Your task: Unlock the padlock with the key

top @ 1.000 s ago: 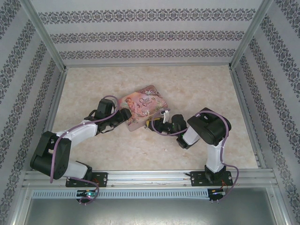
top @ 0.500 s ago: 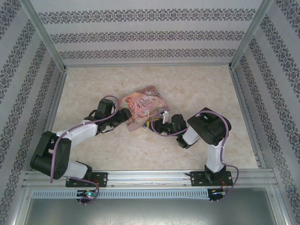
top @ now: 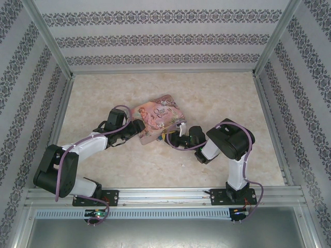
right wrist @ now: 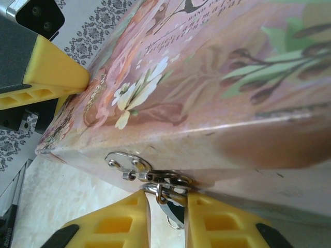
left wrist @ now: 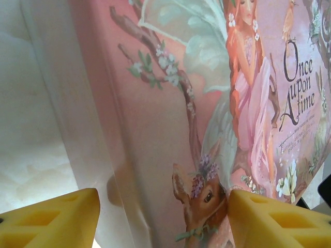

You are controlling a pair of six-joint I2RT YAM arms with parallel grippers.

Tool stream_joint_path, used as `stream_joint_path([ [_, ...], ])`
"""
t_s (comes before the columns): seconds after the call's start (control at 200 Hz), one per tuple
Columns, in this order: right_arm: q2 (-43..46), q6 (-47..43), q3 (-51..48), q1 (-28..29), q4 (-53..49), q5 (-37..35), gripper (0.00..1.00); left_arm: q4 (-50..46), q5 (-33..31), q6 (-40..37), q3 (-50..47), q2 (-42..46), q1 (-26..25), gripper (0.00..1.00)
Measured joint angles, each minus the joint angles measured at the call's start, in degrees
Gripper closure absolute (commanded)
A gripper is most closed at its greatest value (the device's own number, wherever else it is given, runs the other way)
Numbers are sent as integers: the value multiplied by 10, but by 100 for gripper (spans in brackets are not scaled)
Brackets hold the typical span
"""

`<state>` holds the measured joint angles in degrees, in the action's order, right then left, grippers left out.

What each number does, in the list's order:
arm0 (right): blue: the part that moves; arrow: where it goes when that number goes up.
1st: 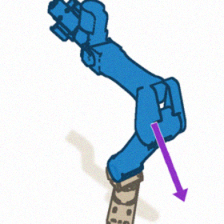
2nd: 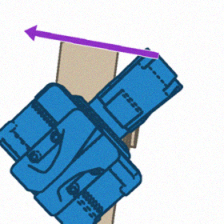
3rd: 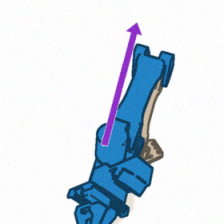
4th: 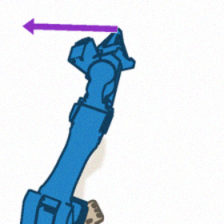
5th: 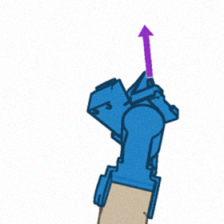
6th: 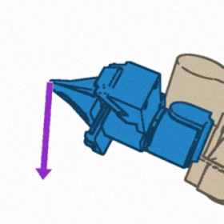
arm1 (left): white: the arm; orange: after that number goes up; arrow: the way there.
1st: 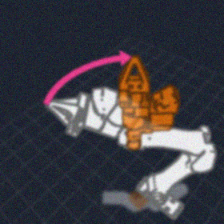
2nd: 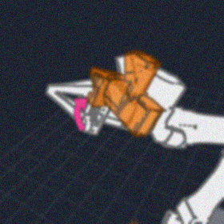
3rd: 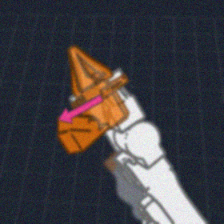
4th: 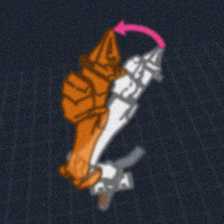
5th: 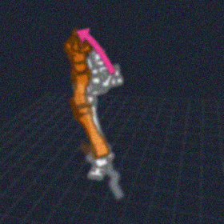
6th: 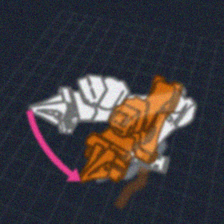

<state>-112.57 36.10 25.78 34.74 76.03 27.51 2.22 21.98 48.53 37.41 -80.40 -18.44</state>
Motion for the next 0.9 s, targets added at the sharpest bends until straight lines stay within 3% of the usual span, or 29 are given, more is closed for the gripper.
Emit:
stream_joint_path([
  [0.245, -2, 28, 0, 8, -3, -16, 100, 0, -2, 4, 0, 0, 0, 34],
  [0.899, 27, 144, -29, 19, -9, -87, 100, 22, -3, 28, -27, 16, -15, 34],
])
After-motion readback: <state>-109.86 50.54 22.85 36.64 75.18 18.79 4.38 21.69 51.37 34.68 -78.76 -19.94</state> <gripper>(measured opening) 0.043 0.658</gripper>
